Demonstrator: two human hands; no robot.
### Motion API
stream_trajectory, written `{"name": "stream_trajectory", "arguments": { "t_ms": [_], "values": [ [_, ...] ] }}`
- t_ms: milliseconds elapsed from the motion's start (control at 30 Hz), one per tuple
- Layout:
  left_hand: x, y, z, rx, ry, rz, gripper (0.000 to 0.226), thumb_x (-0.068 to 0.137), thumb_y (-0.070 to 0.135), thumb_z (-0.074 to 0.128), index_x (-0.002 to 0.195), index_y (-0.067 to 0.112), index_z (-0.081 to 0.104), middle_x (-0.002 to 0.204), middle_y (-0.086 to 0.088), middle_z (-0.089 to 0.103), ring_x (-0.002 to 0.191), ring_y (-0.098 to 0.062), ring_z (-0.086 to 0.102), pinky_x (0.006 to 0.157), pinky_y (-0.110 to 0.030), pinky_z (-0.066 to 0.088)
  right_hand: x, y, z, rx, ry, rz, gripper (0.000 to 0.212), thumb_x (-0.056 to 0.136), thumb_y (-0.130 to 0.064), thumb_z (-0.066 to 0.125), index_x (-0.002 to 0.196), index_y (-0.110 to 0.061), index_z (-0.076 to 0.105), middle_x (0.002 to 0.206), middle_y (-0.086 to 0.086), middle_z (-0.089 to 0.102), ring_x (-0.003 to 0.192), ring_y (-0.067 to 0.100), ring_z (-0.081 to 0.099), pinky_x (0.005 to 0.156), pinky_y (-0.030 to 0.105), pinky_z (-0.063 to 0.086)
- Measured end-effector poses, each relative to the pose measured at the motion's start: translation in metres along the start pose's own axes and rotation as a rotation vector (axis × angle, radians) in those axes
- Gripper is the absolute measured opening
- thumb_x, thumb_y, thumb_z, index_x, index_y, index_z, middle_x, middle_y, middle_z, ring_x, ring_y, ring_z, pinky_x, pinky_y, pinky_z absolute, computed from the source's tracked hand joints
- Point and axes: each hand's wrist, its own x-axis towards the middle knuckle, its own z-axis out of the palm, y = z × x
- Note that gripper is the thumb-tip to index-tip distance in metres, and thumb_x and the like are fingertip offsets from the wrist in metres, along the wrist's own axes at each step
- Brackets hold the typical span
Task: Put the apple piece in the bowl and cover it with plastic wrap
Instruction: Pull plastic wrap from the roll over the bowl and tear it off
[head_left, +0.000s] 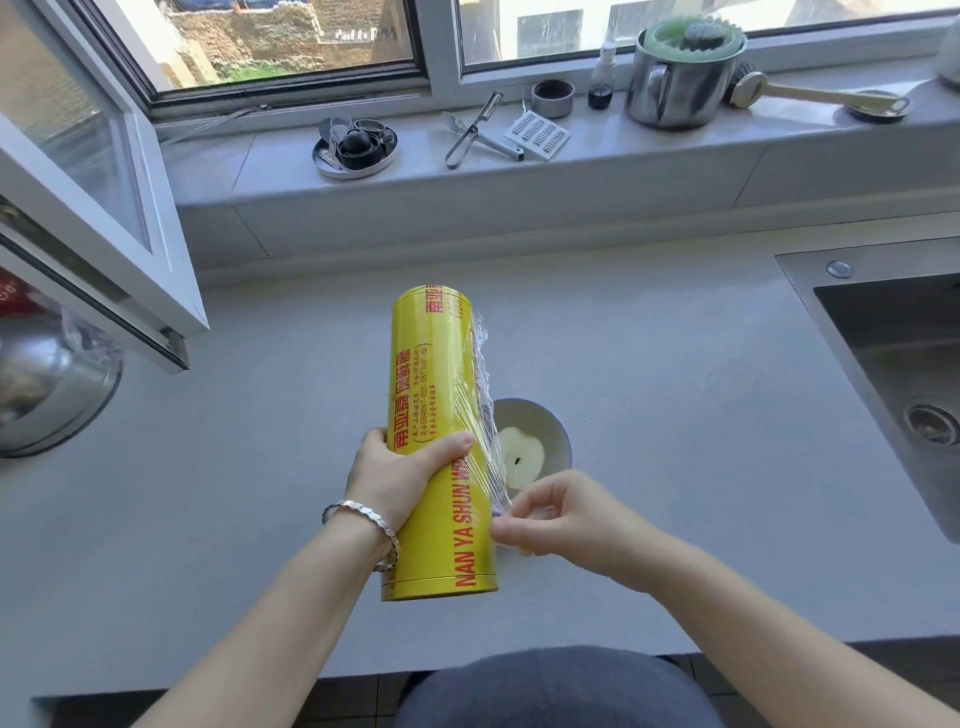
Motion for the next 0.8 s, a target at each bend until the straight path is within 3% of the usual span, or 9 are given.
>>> {"name": "stream_trajectory", "arguments": {
  "t_ms": [100, 233, 367, 500, 667, 800],
  "values": [
    [0.003, 0.000, 0.001, -0.010, 0.026, -0.014, 0.075, 0.056, 0.041, 0.083, 0.116, 0.012, 0.047, 0.106, -0.010, 0.065, 0.088, -0.028, 0.066, 0.077, -0.042, 0.056, 0.000, 0.006, 0.004, 0.048, 0.049, -0.131, 0.019, 0.088, -0.024, 0.057, 0.073, -0.014, 0.065, 0.075, -0.001, 0.060, 0.076, 0.007, 0.053, 0.075, 0.021, 0.042],
    [0.006, 0.001, 0.002, -0.039, 0.010, -0.036, 0.071, 0.061, 0.039, 0.080, 0.117, 0.012, 0.046, 0.108, -0.011, 0.064, 0.088, -0.030, 0.066, 0.077, -0.043, 0.055, 0.000, 0.011, 0.015, 0.102, 0.108, -0.239, 0.025, 0.089, -0.029, 0.039, 0.071, -0.022, 0.055, 0.069, -0.015, 0.063, 0.079, 0.000, 0.054, 0.083, 0.015, 0.041],
    [0.006, 0.002, 0.006, -0.069, -0.013, -0.056, 0.078, 0.050, 0.043, 0.084, 0.112, 0.013, 0.047, 0.106, -0.011, 0.065, 0.088, -0.030, 0.067, 0.081, -0.046, 0.055, 0.002, 0.010, 0.016, 0.154, 0.139, -0.279, 0.023, 0.092, -0.027, 0.033, 0.074, -0.018, 0.045, 0.055, -0.013, 0.056, 0.061, 0.001, 0.048, 0.068, 0.012, 0.041],
    [0.005, 0.000, 0.010, -0.110, -0.044, -0.063, 0.075, 0.057, 0.037, 0.083, 0.115, 0.011, 0.044, 0.107, -0.012, 0.064, 0.088, -0.029, 0.066, 0.078, -0.044, 0.056, 0.005, 0.004, 0.016, 0.201, 0.104, -0.240, 0.029, 0.098, -0.020, 0.028, 0.071, -0.015, 0.038, 0.047, -0.014, 0.045, 0.049, 0.003, 0.041, 0.057, 0.014, 0.040],
    [0.004, -0.003, 0.009, -0.344, -0.247, -0.055, 0.104, 0.037, 0.039, 0.080, 0.129, 0.019, 0.036, 0.110, -0.010, 0.064, 0.083, -0.023, 0.070, 0.067, -0.038, 0.058, 0.006, -0.002, 0.008, 0.245, 0.184, -0.239, 0.030, 0.098, -0.020, 0.028, 0.070, -0.016, 0.035, 0.045, -0.015, 0.037, 0.046, 0.002, 0.029, 0.050, 0.013, 0.030],
    [0.004, -0.002, 0.015, -0.414, -0.323, -0.088, 0.095, 0.052, 0.029, 0.075, 0.134, 0.024, 0.027, 0.110, -0.011, 0.062, 0.075, -0.022, 0.070, 0.057, -0.034, 0.058, 0.005, -0.009, -0.003, 0.271, 0.241, -0.233, 0.029, 0.099, -0.019, 0.027, 0.071, -0.014, 0.036, 0.043, -0.015, 0.034, 0.042, 0.001, 0.027, 0.046, 0.012, 0.027]
  ]
}}
